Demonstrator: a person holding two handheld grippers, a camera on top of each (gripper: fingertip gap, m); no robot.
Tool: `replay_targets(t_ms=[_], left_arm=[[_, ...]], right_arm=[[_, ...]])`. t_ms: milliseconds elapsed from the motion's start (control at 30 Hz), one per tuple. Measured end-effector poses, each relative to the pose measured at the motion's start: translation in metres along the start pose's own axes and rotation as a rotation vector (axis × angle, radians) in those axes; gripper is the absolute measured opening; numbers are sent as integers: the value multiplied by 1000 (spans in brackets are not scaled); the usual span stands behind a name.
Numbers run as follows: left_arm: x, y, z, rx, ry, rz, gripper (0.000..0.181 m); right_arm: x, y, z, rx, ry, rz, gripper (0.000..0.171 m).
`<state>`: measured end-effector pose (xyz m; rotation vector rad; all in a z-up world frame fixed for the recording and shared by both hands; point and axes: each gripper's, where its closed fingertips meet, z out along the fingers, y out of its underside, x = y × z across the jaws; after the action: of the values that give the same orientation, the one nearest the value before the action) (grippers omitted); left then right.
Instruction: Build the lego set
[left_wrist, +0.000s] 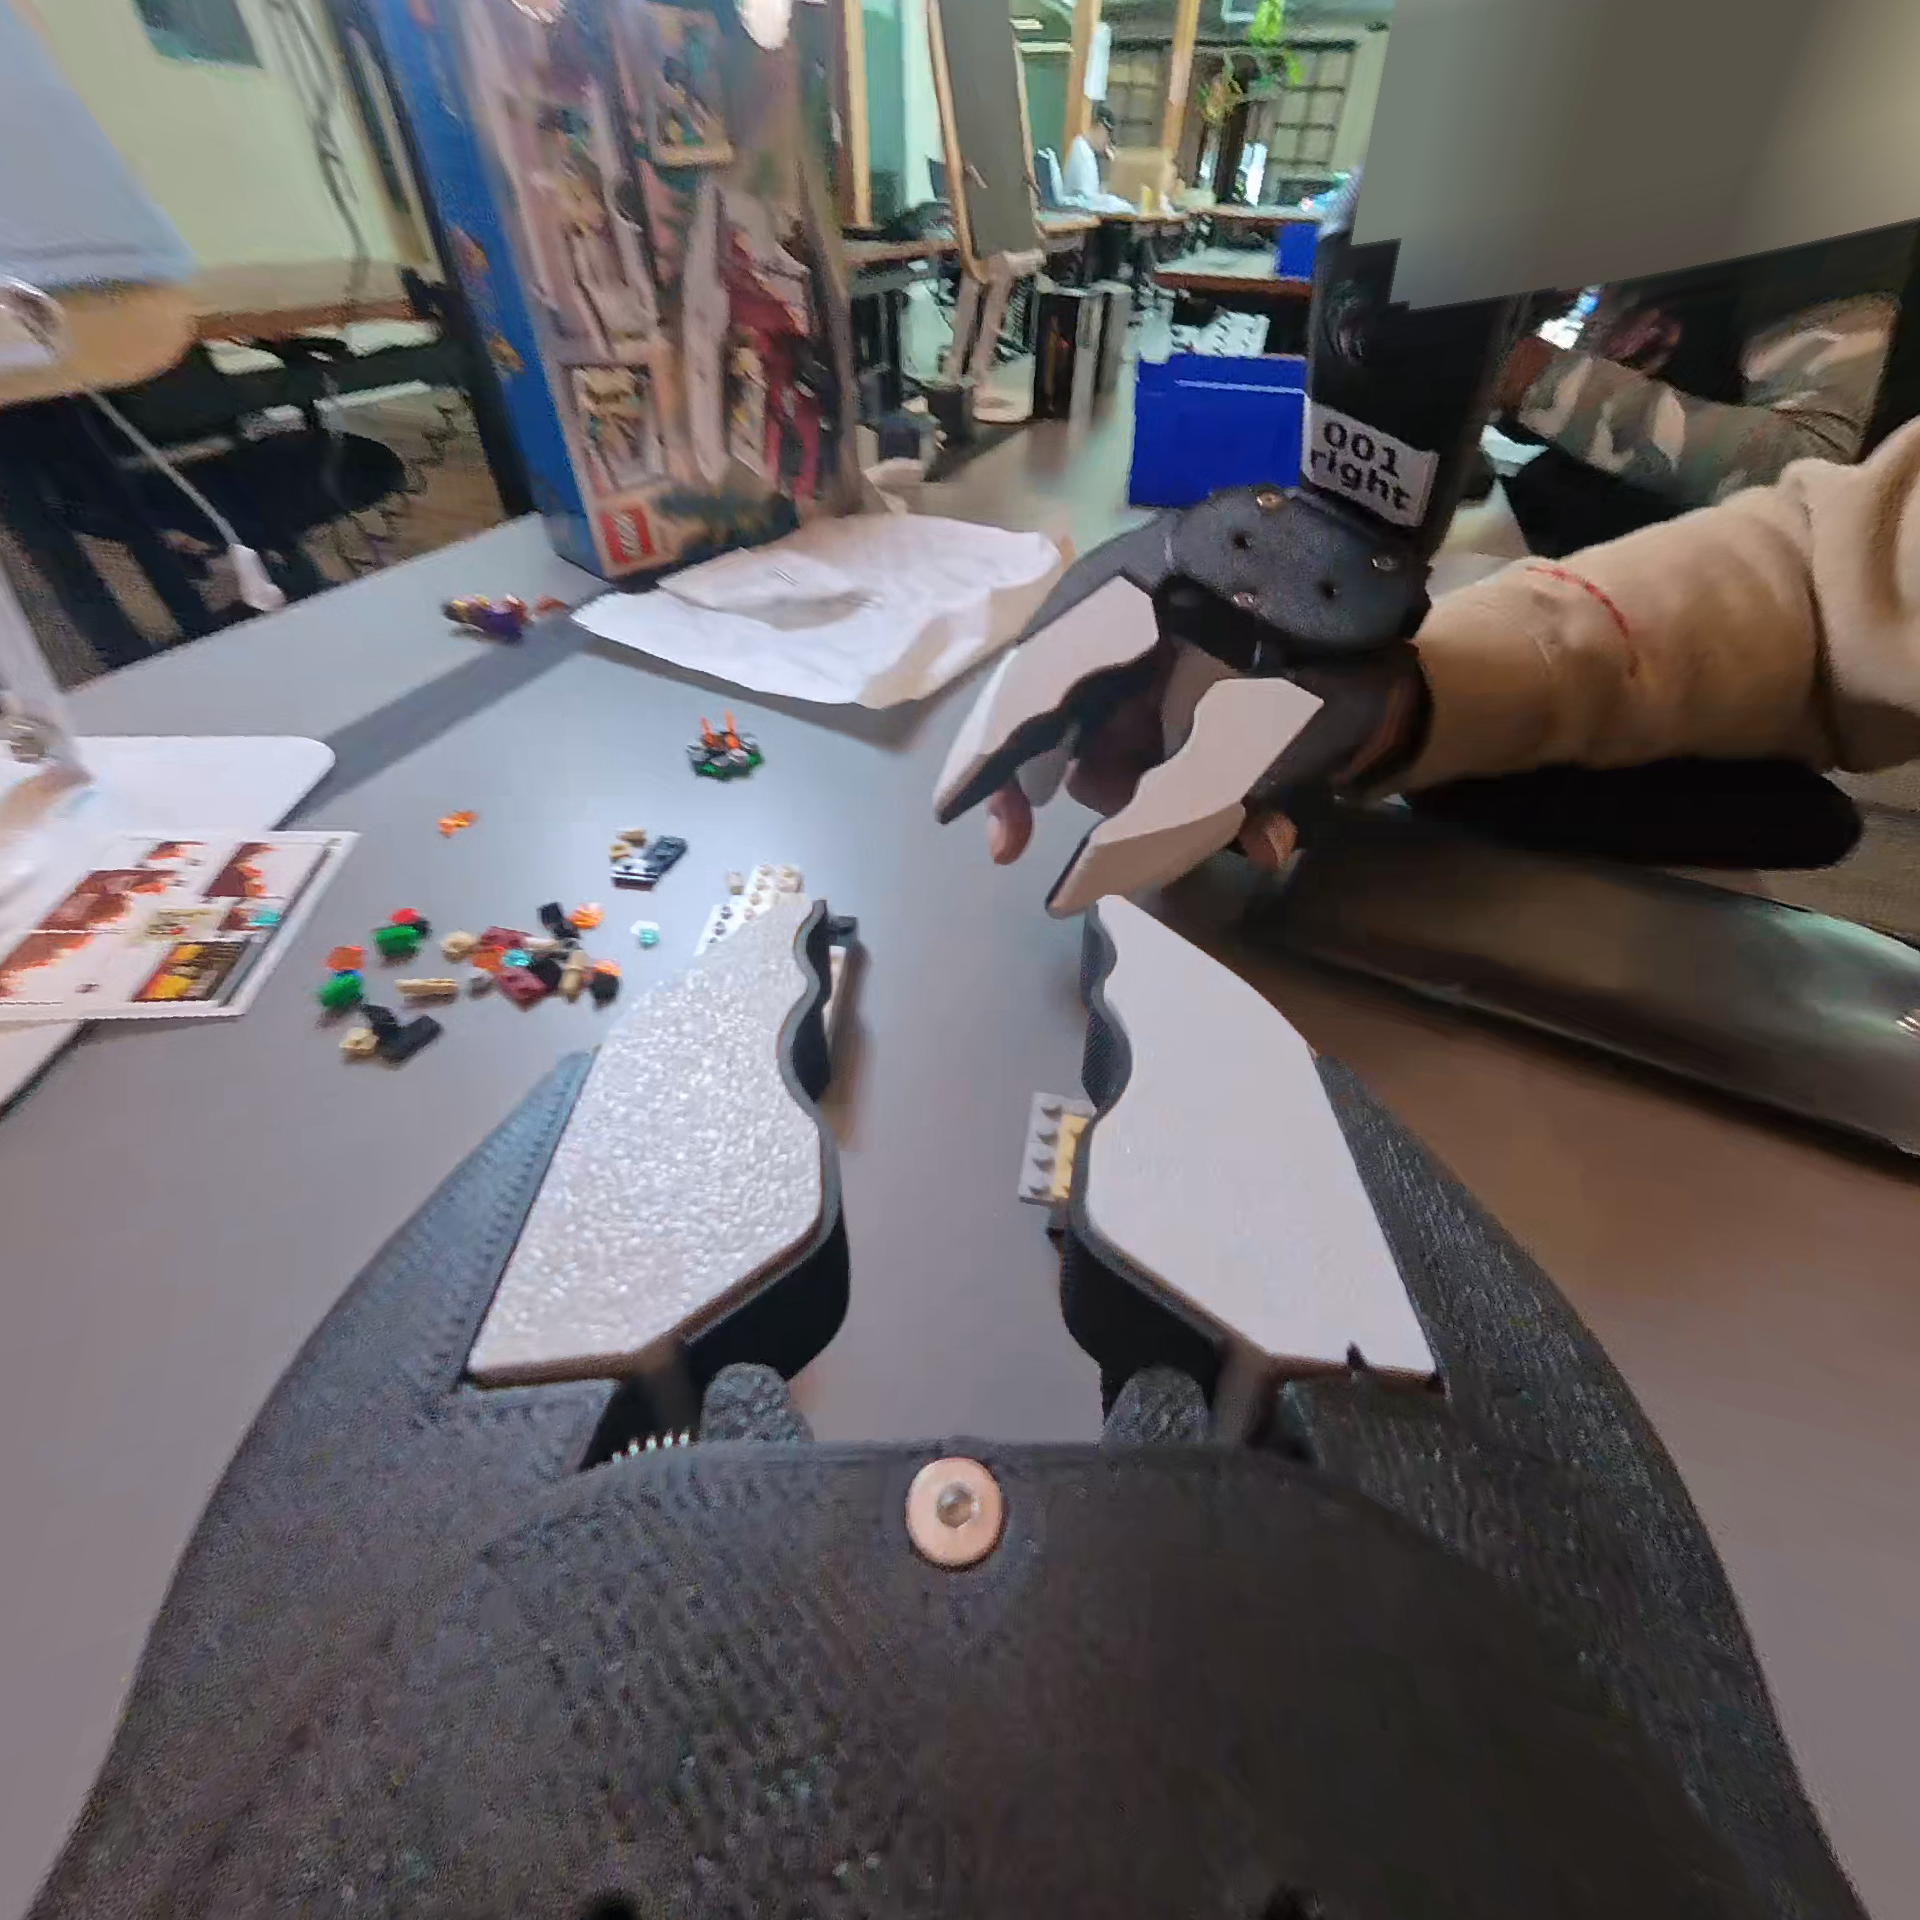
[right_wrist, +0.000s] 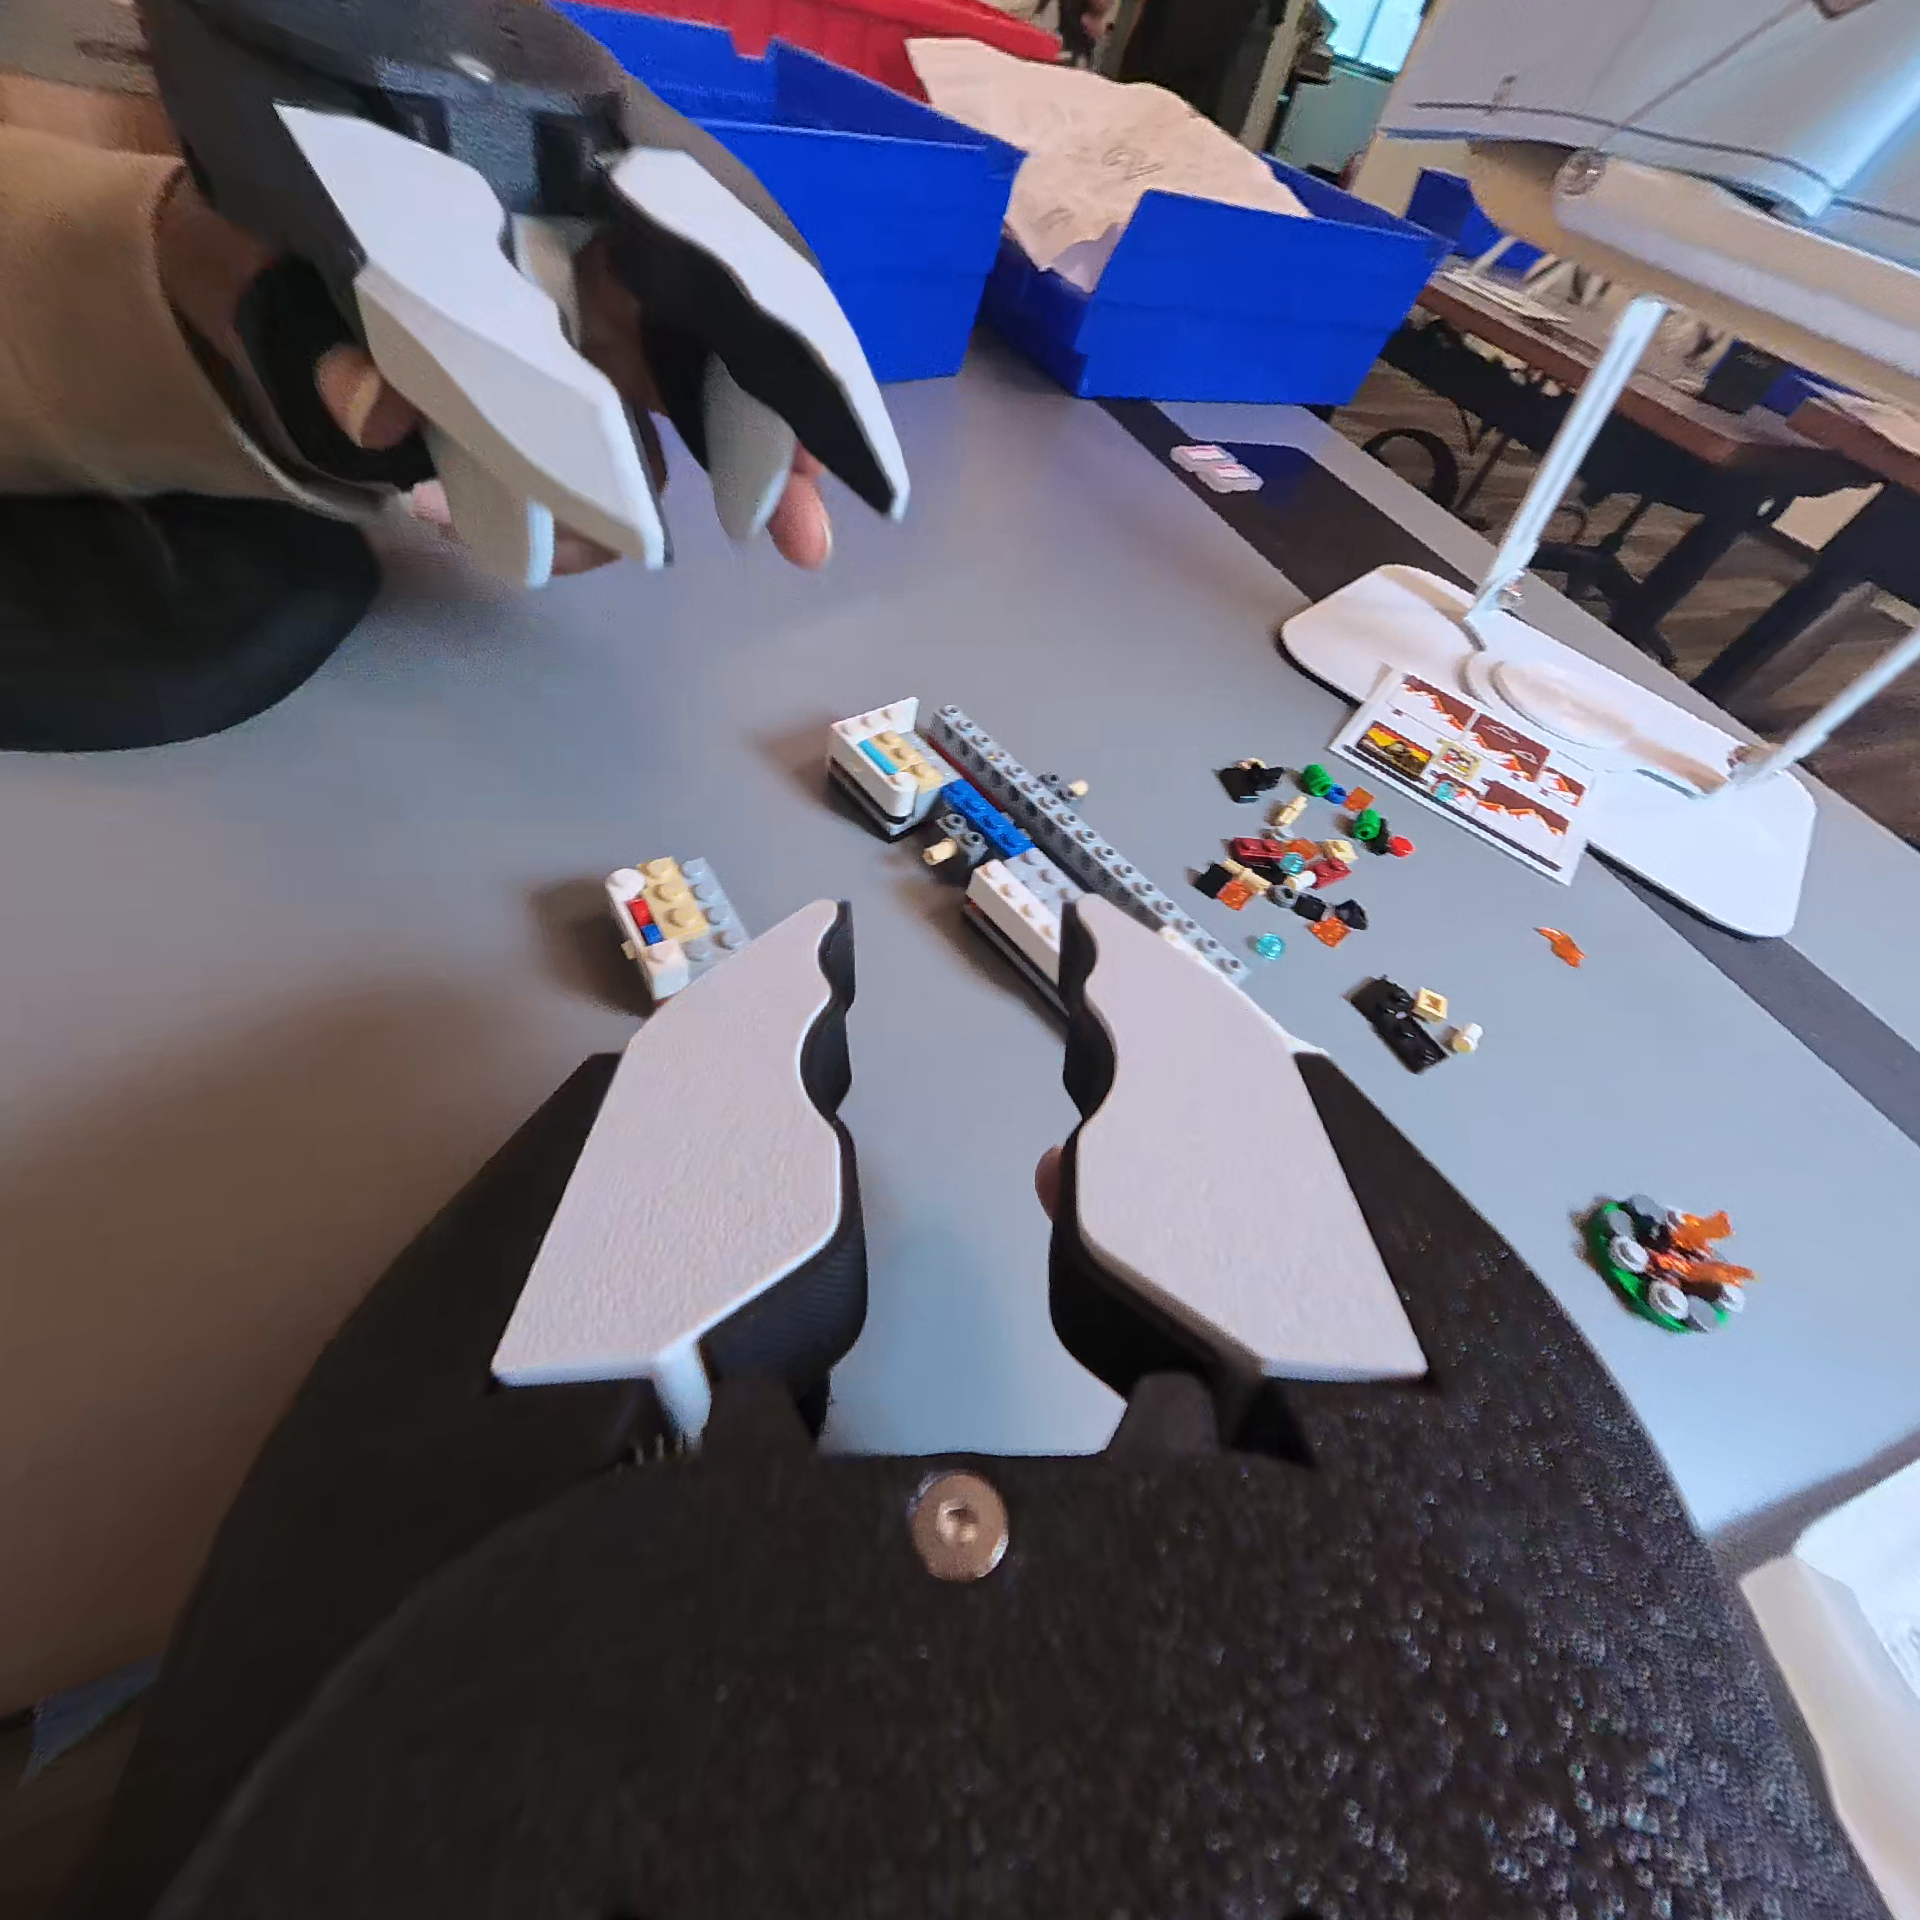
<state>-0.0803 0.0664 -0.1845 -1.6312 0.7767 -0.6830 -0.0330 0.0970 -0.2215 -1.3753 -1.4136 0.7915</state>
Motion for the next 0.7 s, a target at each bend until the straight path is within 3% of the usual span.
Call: replay_targets(t_ms=[167,367,533,700], left_arm=[[-21,-12,-9,42,-108,71,37],[-51,-18,-6,48,-212,130,33],[-69,-10,-11,81,-276,116,30],[-64,1,-12,49,-279,139,28]], right_arm=[[41,-8,-3,7,132,-15,38],[120,-66,-12,90,315,-47,37],[189,-112,3,100,427,-117,37],[262,-129,31,40,549,-169,39]])
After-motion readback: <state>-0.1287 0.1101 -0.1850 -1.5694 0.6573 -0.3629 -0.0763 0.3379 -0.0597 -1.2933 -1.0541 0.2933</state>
